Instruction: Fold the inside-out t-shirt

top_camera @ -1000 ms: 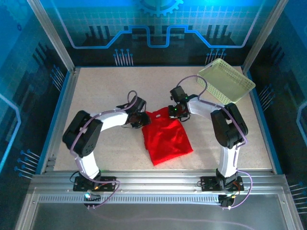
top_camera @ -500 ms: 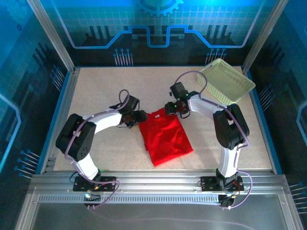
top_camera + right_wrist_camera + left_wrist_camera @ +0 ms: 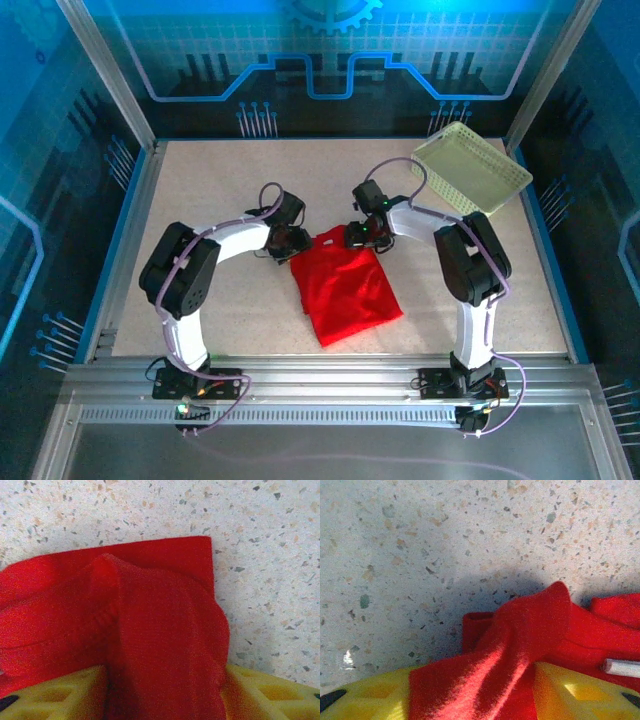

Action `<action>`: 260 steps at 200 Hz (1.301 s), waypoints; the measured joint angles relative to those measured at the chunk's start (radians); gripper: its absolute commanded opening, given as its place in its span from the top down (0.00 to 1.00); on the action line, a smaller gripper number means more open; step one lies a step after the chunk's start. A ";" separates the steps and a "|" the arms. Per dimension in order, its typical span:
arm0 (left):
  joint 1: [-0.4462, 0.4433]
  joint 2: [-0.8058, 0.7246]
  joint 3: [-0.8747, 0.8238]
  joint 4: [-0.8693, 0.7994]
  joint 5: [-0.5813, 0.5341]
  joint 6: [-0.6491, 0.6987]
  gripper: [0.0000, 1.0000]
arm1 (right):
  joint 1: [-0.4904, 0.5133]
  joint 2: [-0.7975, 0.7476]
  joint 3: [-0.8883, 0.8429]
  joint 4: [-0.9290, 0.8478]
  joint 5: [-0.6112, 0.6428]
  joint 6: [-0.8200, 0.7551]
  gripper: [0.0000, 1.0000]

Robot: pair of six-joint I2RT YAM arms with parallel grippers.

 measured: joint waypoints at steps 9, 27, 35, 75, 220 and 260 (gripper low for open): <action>0.000 0.006 0.010 -0.015 -0.005 -0.003 0.54 | 0.000 0.000 0.000 0.000 -0.002 0.005 0.45; 0.000 0.012 0.021 -0.034 -0.008 -0.011 0.59 | 0.000 0.000 0.000 0.000 0.003 0.005 0.47; 0.000 0.011 0.021 -0.035 -0.008 -0.010 0.61 | 0.001 0.000 0.000 -0.001 0.006 0.008 0.47; -0.013 0.005 0.018 -0.001 -0.010 -0.011 0.61 | 0.003 0.000 0.000 -0.001 0.012 0.012 0.47; -0.041 0.072 0.035 0.220 0.061 -0.035 1.00 | 0.014 0.001 -0.011 0.028 -0.012 0.043 0.84; -0.038 0.031 -0.038 0.377 0.142 -0.037 1.00 | 0.015 -0.057 -0.040 0.047 -0.034 0.047 0.96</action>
